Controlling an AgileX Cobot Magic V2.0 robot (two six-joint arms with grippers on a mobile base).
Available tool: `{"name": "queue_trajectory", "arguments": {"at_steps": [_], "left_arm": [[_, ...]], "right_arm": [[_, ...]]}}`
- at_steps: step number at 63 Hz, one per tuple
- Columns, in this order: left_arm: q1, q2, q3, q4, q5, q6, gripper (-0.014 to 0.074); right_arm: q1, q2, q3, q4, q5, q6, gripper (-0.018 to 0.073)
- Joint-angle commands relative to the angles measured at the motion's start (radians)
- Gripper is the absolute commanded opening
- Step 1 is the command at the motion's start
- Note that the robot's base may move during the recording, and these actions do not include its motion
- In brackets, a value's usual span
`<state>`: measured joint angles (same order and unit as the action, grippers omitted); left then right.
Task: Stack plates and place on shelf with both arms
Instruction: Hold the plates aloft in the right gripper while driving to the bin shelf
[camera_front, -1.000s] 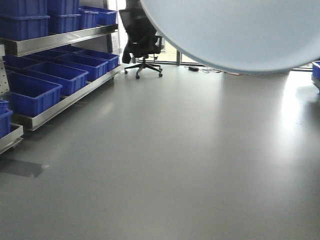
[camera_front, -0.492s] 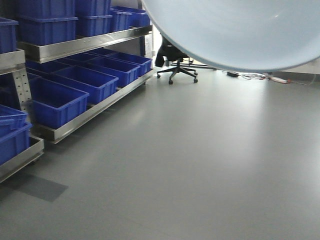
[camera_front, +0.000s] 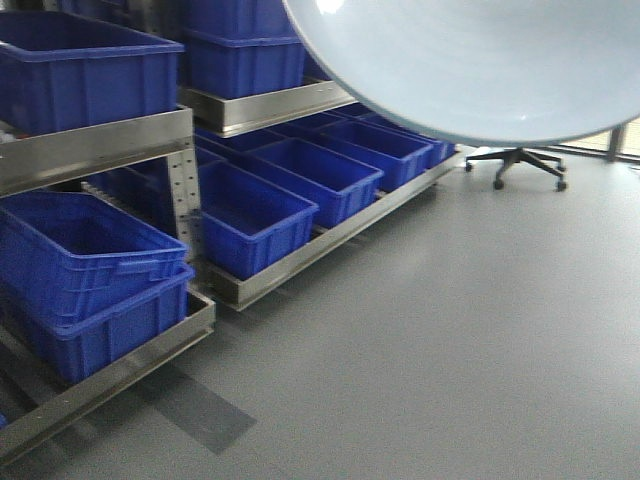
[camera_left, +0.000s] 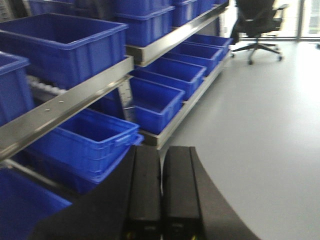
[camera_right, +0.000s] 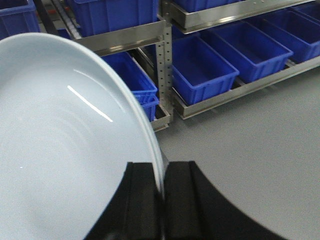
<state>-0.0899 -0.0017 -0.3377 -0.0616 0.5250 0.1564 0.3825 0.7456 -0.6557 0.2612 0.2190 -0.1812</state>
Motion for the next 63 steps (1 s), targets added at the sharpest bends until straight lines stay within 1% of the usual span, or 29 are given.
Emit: {"name": "queue_trajectory", "arguments": {"at_steps": [1,63], "left_arm": [[0.0,0.02,-0.024,-0.005,-0.089,-0.008,0.0084],[0.0,0.02,-0.024,-0.007,-0.089,-0.008,0.0084]], "right_arm": [[-0.005,-0.011,-0.035,0.01,-0.105,0.0,0.0057],[-0.005,-0.011,-0.035,0.01,-0.105,0.0,0.0057]]}}
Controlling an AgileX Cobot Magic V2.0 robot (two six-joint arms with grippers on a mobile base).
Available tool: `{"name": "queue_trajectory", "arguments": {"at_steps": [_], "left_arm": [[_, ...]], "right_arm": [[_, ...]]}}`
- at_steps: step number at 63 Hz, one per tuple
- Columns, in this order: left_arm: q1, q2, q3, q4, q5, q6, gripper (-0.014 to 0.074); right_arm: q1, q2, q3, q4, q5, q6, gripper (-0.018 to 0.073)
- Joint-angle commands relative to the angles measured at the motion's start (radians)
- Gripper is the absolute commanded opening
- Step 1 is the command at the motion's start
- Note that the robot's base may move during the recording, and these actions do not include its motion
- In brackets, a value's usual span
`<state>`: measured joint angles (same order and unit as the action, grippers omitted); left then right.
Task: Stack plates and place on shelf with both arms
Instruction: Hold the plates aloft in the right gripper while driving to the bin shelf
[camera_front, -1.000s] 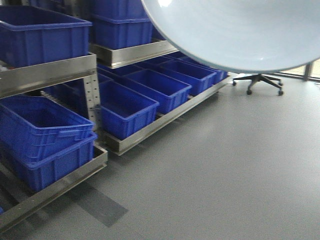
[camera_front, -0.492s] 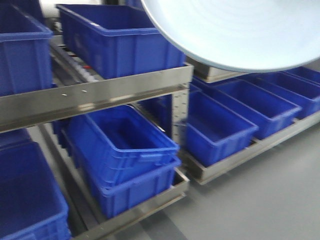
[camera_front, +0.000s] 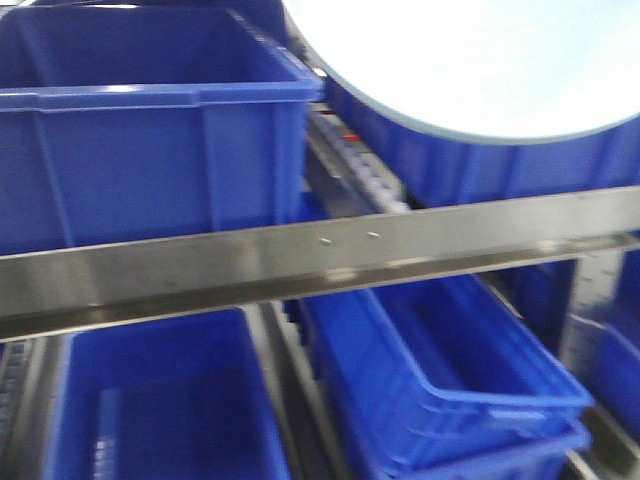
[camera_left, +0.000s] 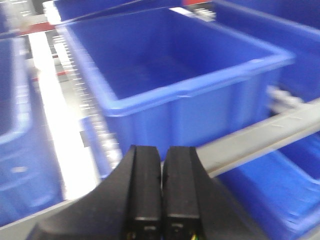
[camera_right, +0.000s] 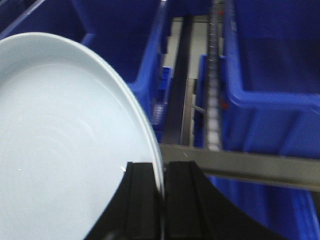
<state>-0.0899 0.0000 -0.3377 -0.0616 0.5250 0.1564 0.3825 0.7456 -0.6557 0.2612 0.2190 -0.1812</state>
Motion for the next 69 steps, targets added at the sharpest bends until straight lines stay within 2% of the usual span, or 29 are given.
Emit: {"name": "queue_trajectory", "arguments": {"at_steps": [1,69], "left_arm": [[0.0,0.019,-0.024,-0.007,-0.089,-0.008,0.0084],[0.0,0.019,-0.024,-0.007,-0.089,-0.008,0.0084]], "right_arm": [[-0.005,-0.011,-0.035,0.01,-0.105,0.0,0.0057],[-0.005,-0.011,-0.035,0.01,-0.105,0.0,0.0057]]}}
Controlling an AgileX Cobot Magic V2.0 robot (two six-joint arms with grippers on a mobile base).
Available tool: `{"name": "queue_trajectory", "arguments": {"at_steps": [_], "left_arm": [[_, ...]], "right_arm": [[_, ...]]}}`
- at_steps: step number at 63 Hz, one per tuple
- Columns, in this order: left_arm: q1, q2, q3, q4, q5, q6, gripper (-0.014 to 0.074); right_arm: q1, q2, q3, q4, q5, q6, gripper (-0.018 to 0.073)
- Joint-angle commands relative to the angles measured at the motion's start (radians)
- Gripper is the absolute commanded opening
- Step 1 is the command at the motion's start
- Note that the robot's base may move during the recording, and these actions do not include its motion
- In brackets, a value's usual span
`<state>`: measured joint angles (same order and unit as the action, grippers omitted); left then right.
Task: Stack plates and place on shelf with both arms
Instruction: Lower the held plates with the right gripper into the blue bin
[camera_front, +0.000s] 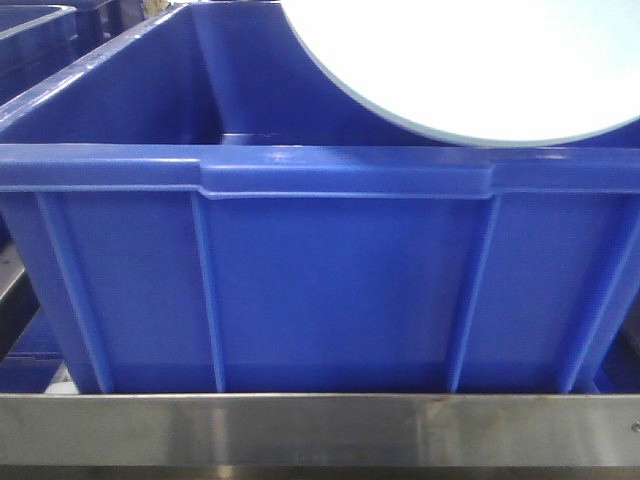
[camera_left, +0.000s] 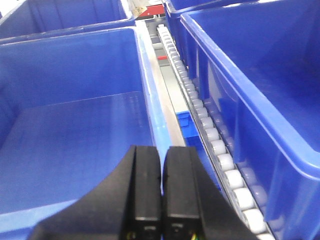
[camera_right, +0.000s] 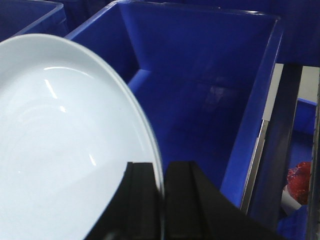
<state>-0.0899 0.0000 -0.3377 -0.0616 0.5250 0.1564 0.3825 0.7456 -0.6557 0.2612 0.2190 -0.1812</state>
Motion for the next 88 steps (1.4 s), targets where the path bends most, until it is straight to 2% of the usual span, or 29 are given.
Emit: {"name": "queue_trajectory", "arguments": {"at_steps": [1,77,88], "left_arm": [[0.0,0.019,-0.024,-0.007,-0.089,-0.008,0.0084],[0.0,0.019,-0.024,-0.004,-0.089,-0.008,0.0084],[0.0,0.019,-0.024,-0.004,-0.089,-0.008,0.0084]], "right_arm": [[-0.005,-0.011,-0.035,0.01,-0.105,0.0,0.0057],[-0.005,-0.011,-0.035,0.01,-0.103,0.0,0.0057],[-0.005,-0.011,-0.061,0.01,-0.146,0.0,0.0057]]}}
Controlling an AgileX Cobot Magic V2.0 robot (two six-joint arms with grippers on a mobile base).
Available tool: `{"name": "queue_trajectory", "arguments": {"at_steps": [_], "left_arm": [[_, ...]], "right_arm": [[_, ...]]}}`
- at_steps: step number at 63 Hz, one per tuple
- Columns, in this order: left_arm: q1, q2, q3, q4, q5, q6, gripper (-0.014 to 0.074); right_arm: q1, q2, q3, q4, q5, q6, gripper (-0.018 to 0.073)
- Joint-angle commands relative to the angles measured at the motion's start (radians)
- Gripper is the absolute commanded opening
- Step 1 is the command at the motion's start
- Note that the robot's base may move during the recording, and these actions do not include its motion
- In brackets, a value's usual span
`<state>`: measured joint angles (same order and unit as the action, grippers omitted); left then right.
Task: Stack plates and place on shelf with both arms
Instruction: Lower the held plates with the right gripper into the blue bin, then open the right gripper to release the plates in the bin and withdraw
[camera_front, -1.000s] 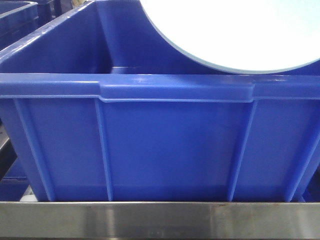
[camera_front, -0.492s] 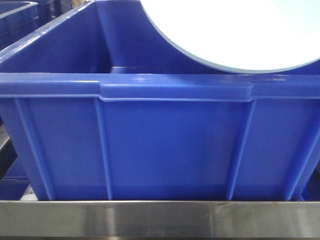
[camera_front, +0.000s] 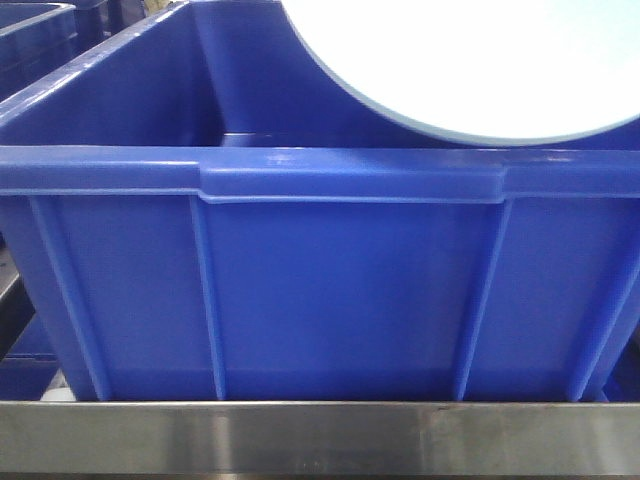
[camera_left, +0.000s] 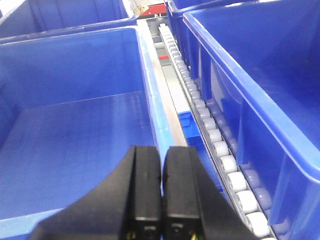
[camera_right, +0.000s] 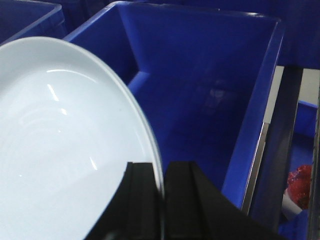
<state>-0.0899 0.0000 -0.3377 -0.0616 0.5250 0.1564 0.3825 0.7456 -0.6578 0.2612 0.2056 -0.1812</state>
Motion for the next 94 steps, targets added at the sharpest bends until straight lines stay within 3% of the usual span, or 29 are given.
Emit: {"name": "queue_trajectory", "arguments": {"at_steps": [1,13,33,55,84,88,94], "left_arm": [[0.0,0.019,-0.024,-0.004,-0.089,-0.008,0.0084],[0.0,0.019,-0.024,-0.004,-0.094,-0.008,0.0084],[0.0,0.019,-0.024,-0.004,-0.092,-0.008,0.0084],[0.0,0.019,-0.024,-0.004,-0.092,-0.008,0.0084],[0.0,0.019,-0.024,-0.004,-0.092,-0.008,0.0084],[0.0,0.019,-0.024,-0.004,-0.092,-0.008,0.0084],[0.0,0.019,-0.024,-0.004,-0.092,-0.008,0.0084]], "right_arm": [[-0.005,-0.008,-0.067,0.01,-0.127,0.0,0.0057],[-0.005,0.102,-0.249,0.009,-0.007,-0.042,0.0057],[0.004,0.465,-0.592,0.007,0.3,-0.132,0.0057],[0.101,0.785,-0.727,0.001,0.302,-0.132,0.0057],[0.101,1.011,-0.818,-0.049,0.373,-0.132,0.0064],[0.101,1.012,-0.818,-0.05,0.373,-0.132,0.0094],[0.099,1.012,-0.818,-0.051,0.377,-0.131,0.0242]]}}
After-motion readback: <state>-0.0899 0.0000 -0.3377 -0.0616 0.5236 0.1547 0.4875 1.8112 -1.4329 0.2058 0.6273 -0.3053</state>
